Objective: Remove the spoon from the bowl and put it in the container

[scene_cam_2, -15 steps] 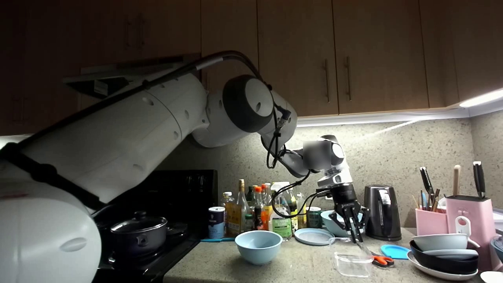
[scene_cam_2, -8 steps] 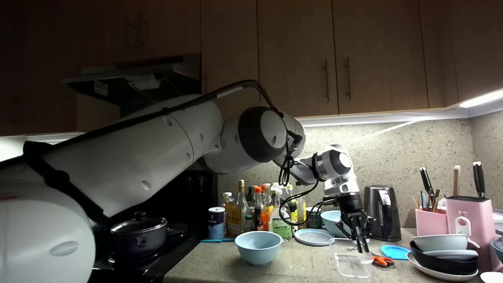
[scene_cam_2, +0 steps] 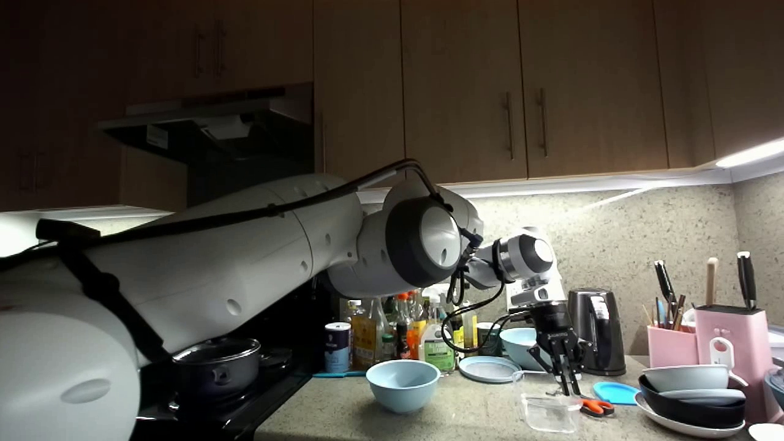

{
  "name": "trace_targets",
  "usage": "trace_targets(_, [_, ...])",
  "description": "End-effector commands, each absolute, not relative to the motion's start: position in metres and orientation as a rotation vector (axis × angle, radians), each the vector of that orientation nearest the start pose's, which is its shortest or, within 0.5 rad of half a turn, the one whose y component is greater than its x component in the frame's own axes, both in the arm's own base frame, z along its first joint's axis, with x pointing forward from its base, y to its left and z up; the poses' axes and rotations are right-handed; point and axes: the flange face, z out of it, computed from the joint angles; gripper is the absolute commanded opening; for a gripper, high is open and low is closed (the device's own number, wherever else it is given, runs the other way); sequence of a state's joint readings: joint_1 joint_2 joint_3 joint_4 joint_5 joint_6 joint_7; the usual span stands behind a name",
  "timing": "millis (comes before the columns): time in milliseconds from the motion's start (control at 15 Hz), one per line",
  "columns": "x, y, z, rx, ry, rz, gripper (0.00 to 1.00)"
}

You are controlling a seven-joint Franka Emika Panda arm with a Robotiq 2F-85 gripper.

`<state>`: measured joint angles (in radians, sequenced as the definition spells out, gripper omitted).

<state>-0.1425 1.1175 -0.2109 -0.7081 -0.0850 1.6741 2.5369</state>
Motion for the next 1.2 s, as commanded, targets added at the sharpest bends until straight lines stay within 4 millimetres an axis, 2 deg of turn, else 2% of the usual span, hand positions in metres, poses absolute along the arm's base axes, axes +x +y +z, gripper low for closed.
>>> trace_targets(0, [0.759, -0.208, 0.279, -0.588, 3.301, -0.264, 0.46])
trace_targets(333, [0.761, -0.21, 0.288, -0.578, 3.285, -0.266, 0.79])
trace_targets(533, [0.76, -0.204, 0.294, -0.566, 3.308, -0.314, 0.97])
trace_targets(733, [0.759, -0.191, 0.308, -0.604, 3.322, -0.353, 1.0])
trace_targets(1133, [0.762, -0.172, 0.357, -0.642, 3.255, -0.411, 1.0])
